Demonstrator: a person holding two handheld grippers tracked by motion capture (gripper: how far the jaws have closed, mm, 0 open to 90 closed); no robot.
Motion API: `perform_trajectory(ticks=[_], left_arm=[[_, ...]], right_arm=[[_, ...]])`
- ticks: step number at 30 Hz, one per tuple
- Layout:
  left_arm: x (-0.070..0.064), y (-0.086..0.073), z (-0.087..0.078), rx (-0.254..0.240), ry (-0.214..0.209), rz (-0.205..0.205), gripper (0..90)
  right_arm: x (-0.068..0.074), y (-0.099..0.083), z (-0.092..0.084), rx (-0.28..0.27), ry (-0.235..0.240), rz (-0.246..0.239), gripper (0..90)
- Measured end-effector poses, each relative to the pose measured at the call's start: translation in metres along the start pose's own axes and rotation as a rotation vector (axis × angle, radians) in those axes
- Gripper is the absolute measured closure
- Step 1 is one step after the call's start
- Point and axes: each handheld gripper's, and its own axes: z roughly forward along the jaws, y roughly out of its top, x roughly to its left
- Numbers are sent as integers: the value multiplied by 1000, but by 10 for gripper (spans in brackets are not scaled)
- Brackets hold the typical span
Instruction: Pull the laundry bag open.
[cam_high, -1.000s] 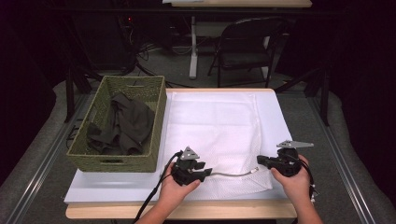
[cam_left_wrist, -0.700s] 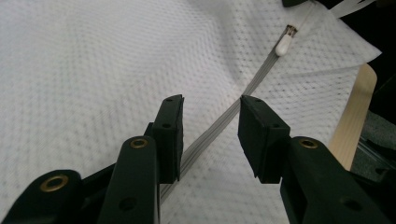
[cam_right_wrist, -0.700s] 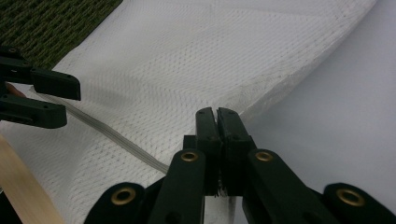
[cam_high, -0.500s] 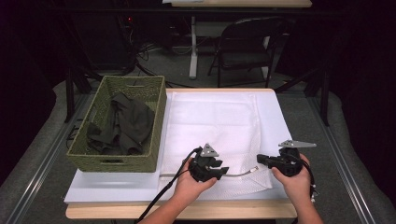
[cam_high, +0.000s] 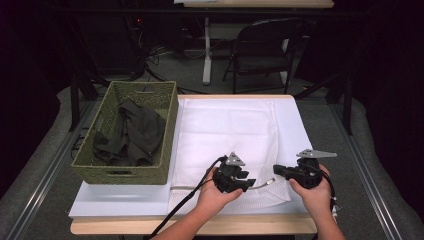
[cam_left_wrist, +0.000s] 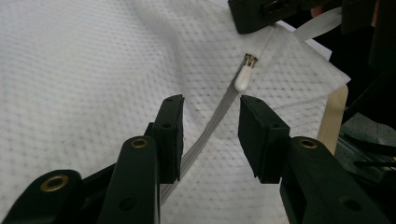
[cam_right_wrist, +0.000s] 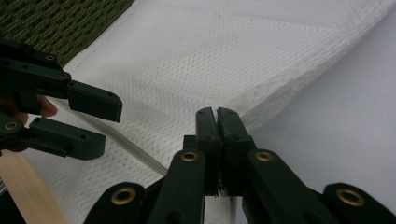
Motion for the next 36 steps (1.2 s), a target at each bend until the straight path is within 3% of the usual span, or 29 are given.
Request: perform_trajectory(ticks=[5, 17, 20, 31, 36], left_arm=[[-5, 6, 10, 1, -20, 21, 636], [-11, 7, 25, 34, -39, 28, 678], [-13, 6, 30, 45, -56, 54, 683], [-8, 5, 43, 65, -68, 37, 658], [-8, 5, 44, 58, -61, 32, 701]], right_arm=[[0, 1, 0, -12, 15, 11, 883], [2, 1, -1, -25, 22, 10, 884], [4, 2, -2, -35, 27, 2, 884], [8, 3, -1, -57, 61, 8, 885], [11, 3, 1, -67, 76, 5, 885]])
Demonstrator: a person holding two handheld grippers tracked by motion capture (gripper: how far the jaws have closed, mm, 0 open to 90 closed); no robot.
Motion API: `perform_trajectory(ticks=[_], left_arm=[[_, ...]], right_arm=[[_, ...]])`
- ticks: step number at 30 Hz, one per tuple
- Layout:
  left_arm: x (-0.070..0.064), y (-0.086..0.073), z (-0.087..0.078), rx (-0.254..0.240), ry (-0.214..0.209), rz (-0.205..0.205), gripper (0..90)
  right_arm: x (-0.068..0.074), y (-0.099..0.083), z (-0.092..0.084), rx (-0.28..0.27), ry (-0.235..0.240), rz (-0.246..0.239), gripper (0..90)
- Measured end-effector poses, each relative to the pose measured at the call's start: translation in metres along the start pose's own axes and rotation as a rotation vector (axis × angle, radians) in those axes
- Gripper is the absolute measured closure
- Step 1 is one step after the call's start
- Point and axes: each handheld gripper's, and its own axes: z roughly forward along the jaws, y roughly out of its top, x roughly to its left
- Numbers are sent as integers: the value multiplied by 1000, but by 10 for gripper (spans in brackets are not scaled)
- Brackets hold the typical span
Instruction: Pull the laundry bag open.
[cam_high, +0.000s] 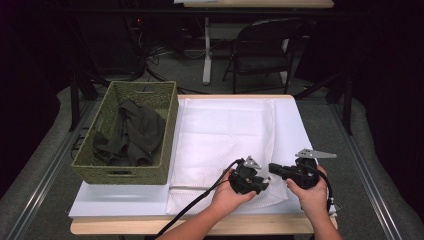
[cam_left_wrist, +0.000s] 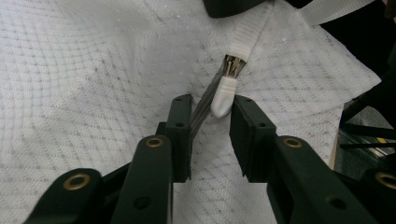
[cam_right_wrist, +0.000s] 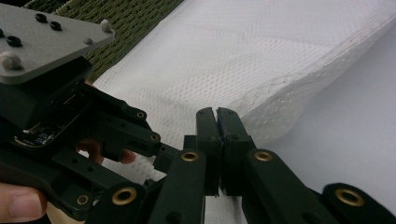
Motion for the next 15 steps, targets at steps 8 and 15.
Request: perform_trajectory(ticks=[8, 15], left_arm=[[-2, 0, -4, -25, -2, 29, 803], [-5, 1, -9, -42, -7, 42, 815]], right_arm=[[1, 0, 0, 0, -8, -4, 885], [-1, -1, -2, -5, -8, 1, 882]])
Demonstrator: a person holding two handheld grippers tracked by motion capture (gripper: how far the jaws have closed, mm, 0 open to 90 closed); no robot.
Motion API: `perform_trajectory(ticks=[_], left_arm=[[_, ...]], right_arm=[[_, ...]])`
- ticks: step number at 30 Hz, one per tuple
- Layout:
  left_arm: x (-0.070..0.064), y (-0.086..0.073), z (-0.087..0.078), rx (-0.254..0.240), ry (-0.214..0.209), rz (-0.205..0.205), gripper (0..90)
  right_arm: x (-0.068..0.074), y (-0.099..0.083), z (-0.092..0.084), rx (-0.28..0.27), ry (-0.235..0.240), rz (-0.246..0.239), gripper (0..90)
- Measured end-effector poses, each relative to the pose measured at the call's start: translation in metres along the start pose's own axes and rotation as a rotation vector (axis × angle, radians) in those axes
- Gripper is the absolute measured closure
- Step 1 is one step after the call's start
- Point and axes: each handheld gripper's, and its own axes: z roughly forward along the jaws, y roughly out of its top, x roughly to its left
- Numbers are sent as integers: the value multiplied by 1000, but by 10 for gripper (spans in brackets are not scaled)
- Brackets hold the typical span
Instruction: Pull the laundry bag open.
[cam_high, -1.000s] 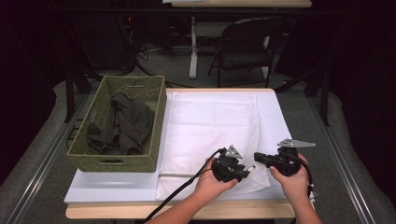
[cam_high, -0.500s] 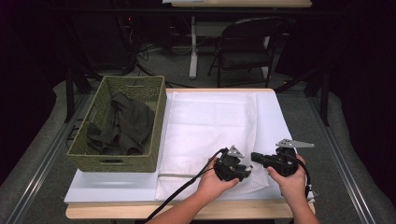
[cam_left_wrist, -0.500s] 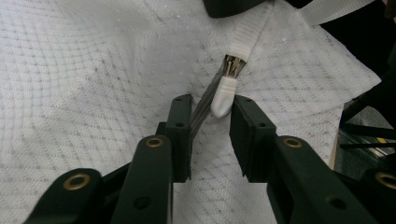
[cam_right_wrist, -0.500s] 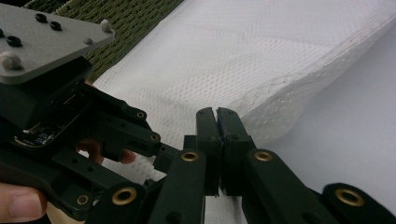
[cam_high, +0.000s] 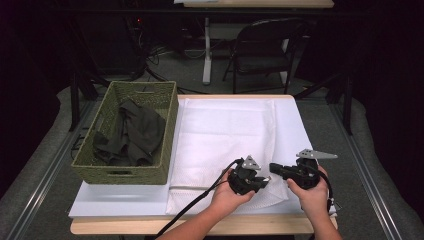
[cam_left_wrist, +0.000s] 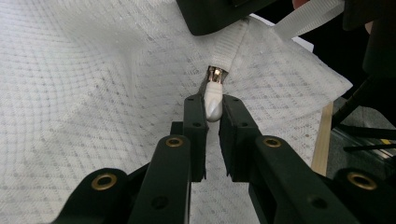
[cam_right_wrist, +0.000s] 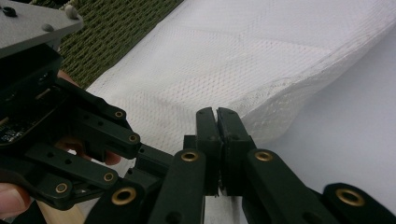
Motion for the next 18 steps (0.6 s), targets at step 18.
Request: perform_trajectory(ticks=[18], left_arm=[[3, -1, 4, 8, 23, -3, 815]], right_arm=[[-12, -1, -8, 72, -10, 76, 650]])
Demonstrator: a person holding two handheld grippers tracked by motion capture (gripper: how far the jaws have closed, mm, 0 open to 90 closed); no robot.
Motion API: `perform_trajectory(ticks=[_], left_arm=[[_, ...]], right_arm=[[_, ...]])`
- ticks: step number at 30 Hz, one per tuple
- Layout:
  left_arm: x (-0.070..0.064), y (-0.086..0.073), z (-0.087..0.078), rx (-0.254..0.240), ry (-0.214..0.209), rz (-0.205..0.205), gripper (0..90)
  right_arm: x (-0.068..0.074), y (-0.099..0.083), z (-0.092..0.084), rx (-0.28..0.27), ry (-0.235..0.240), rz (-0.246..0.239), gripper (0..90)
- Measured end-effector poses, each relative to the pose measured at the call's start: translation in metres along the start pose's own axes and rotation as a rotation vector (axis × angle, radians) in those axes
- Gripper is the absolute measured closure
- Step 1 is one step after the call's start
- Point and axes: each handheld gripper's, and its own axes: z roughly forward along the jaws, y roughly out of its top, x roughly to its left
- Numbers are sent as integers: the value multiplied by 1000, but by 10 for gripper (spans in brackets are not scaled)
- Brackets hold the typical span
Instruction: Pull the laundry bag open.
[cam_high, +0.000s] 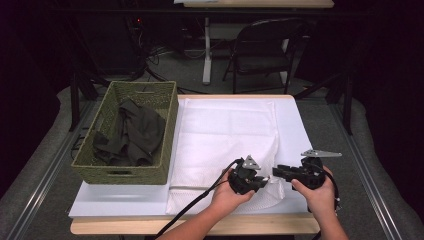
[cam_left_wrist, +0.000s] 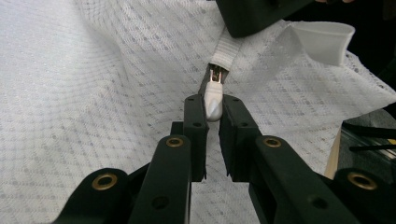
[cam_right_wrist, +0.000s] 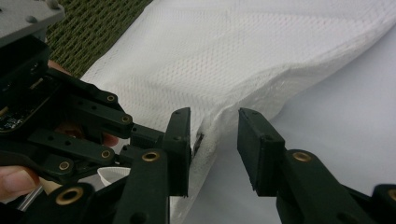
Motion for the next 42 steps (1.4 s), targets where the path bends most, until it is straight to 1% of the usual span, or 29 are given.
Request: perform_trajectory(ticks=[3, 4, 7, 10, 11, 16, 19, 24, 28, 30, 32, 33, 34, 35, 36, 37, 40, 42], left_arm=[[0, 0, 0, -1, 2, 0, 815], [0, 0, 0, -4, 2, 3, 815], [0, 0, 0, -1, -2, 6, 815], [0, 0, -1, -1, -2, 6, 815], [1, 0, -1, 0, -4, 6, 814], [1, 0, -1, 2, -3, 4, 814], [1, 0, -1, 0, 3, 3, 814], [1, 0, 0, 4, -4, 1, 814], [2, 0, -1, 3, -5, 1, 812], [2, -1, 0, -1, -11, 0, 811], [2, -1, 0, -1, -7, -4, 811], [2, -1, 0, -1, -11, -7, 810], [2, -1, 0, 1, -22, -9, 808], [2, -1, 0, -2, -39, -11, 788], [1, -2, 1, 4, -39, 5, 786], [1, -2, 1, 4, -39, 5, 784], [1, -2, 2, 5, -55, -6, 777], [2, -2, 3, -4, -61, -14, 760]], right_arm=[[-2, -2, 2, 16, 9, 23, 653], [-3, -2, 3, 33, 17, 30, 655], [-4, -4, 6, 40, 50, 52, 690], [-4, -4, 6, 42, 56, 53, 714], [-3, -4, 6, 43, 57, 45, 735], [-1, -4, 7, 51, 60, 34, 764], [0, -5, 8, 59, 64, 21, 804], [1, -5, 9, 67, 70, 7, 814], [1, -5, 9, 72, 75, 18, 821], [1, -5, 8, 84, 82, 39, 832], [0, -5, 8, 77, 82, 35, 838], [0, -5, 8, 79, 82, 36, 841], [-1, -5, 7, 79, 84, 36, 844], [-2, -6, 7, 76, 87, 40, 847], [-2, -6, 7, 75, 90, 44, 848], [-2, -6, 7, 75, 90, 44, 848], [-1, -6, 7, 65, 99, 45, 849], [1, -5, 6, 51, 107, 35, 850]])
